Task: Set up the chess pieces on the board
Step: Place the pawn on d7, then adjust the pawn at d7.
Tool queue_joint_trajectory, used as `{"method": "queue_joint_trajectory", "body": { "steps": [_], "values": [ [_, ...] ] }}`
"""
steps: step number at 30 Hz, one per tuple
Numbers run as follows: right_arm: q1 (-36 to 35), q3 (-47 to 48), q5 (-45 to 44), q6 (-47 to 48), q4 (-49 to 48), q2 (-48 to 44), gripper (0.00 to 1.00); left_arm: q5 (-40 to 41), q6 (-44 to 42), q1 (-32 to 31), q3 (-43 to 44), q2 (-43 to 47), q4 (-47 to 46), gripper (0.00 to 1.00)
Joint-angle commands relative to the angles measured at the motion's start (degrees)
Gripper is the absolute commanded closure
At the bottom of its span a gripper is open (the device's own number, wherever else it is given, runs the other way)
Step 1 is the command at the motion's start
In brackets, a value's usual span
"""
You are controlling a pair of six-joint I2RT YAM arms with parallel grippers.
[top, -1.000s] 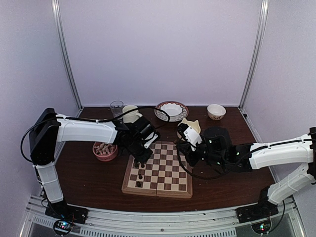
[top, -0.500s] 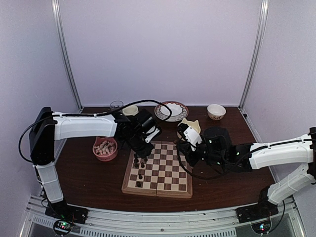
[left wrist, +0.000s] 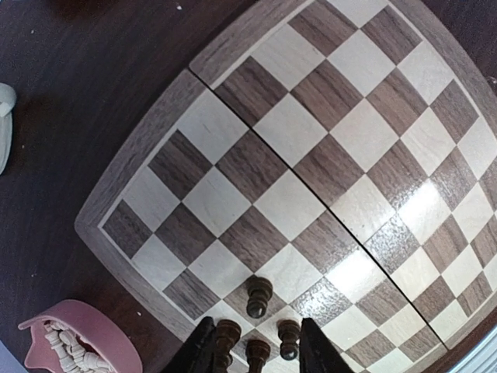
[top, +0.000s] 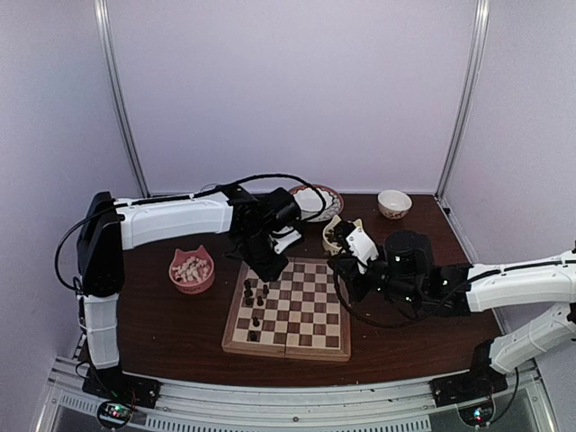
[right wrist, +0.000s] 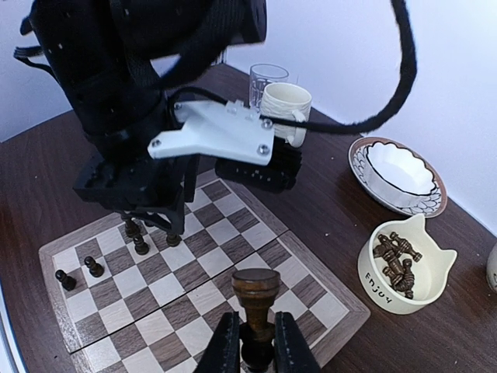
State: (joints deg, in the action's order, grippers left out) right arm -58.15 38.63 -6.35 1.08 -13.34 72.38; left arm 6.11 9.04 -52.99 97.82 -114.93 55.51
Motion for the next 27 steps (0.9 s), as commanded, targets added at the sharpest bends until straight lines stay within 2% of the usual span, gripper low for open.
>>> {"method": "queue_joint_trajectory", "body": {
  "steps": [1,12,27],
  "values": [
    [0.14,-2.61,-3.62,-0.64,-3.01,-4.48,0.99,-0.91,-1.72,-0.01,4.73,-3.95,5.18,0.62],
    [0.16,-4.17,-6.22,-0.99,-4.4,-6.24,0.99,-1.11,-2.47,0.42,9.04,-8.45,9.36,0.63],
    [0.19,-3.87,-5.43,-0.98,-4.24,-5.85,0.99,0.72,-2.62,0.69,9.5,-10.46,9.84,0.64]
  ]
}}
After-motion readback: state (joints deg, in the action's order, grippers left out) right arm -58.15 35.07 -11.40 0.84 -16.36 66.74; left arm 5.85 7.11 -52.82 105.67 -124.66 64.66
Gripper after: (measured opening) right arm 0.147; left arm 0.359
